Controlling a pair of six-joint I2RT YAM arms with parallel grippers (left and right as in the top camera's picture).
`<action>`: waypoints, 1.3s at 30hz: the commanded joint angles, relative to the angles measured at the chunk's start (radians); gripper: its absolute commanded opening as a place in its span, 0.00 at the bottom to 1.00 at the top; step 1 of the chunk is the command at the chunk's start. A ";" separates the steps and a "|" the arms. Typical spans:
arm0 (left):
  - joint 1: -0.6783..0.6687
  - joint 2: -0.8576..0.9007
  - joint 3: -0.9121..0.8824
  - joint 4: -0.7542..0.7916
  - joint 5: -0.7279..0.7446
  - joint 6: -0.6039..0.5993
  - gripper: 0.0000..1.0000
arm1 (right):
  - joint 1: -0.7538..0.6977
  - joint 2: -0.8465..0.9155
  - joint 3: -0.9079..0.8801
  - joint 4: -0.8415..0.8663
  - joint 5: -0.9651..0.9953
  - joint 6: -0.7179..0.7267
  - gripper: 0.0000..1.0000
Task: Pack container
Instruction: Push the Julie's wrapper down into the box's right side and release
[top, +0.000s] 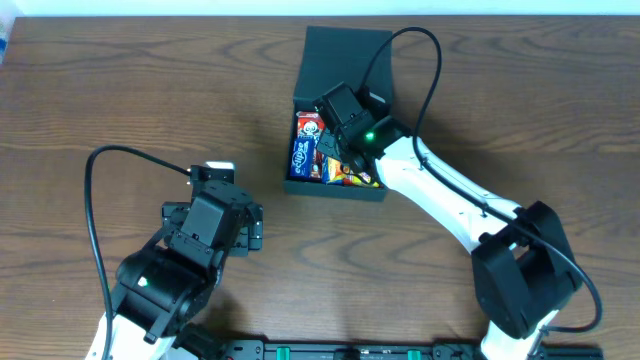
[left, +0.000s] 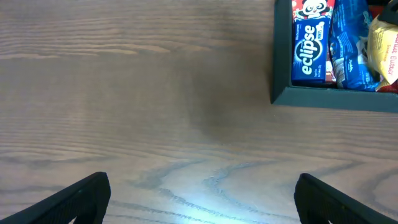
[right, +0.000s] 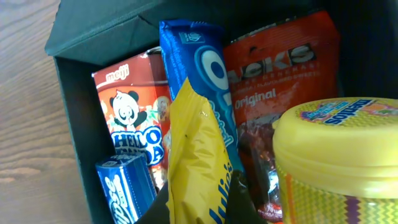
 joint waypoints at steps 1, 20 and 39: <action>0.003 0.000 -0.002 -0.003 -0.021 -0.001 0.95 | 0.001 0.006 -0.005 0.001 0.052 0.018 0.21; 0.003 0.000 -0.002 -0.003 -0.021 -0.001 0.95 | 0.005 -0.033 0.007 0.096 0.044 -0.108 0.99; 0.003 0.000 -0.002 -0.003 -0.021 -0.001 0.95 | 0.035 -0.256 -0.040 -0.148 0.118 -0.215 0.99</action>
